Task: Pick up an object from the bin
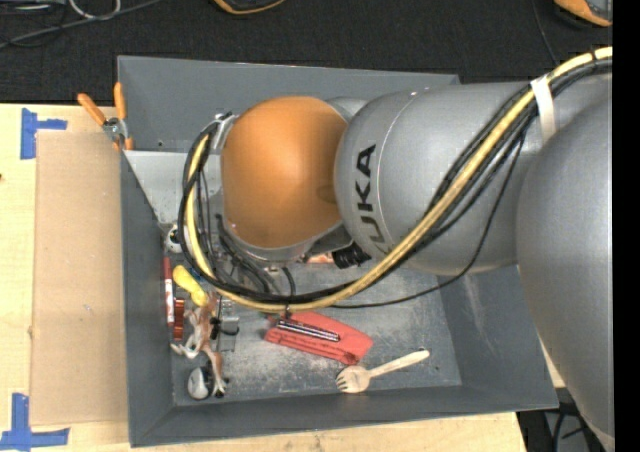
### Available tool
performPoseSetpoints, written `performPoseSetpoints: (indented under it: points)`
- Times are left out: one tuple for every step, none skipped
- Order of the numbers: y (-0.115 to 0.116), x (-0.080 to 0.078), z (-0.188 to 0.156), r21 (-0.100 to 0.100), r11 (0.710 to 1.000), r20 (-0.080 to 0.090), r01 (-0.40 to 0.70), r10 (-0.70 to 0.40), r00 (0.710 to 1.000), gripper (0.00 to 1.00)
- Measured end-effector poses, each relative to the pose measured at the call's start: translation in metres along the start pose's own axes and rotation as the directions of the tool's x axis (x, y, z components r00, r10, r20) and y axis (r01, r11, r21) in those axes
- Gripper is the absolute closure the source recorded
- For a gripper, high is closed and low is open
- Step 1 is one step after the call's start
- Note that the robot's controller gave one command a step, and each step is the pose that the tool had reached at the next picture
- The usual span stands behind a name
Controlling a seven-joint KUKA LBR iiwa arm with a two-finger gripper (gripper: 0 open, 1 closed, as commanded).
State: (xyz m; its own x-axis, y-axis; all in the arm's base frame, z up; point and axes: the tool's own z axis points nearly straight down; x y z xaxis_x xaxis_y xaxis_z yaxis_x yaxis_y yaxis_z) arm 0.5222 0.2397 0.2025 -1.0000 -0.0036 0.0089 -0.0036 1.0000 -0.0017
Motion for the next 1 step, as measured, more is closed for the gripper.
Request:
performPoseSetpoints:
  points:
    - [-0.0010, -0.0013, -0.0041, -0.001, 1.000, 0.006, -0.004, 0.004, 1.000, 0.00]
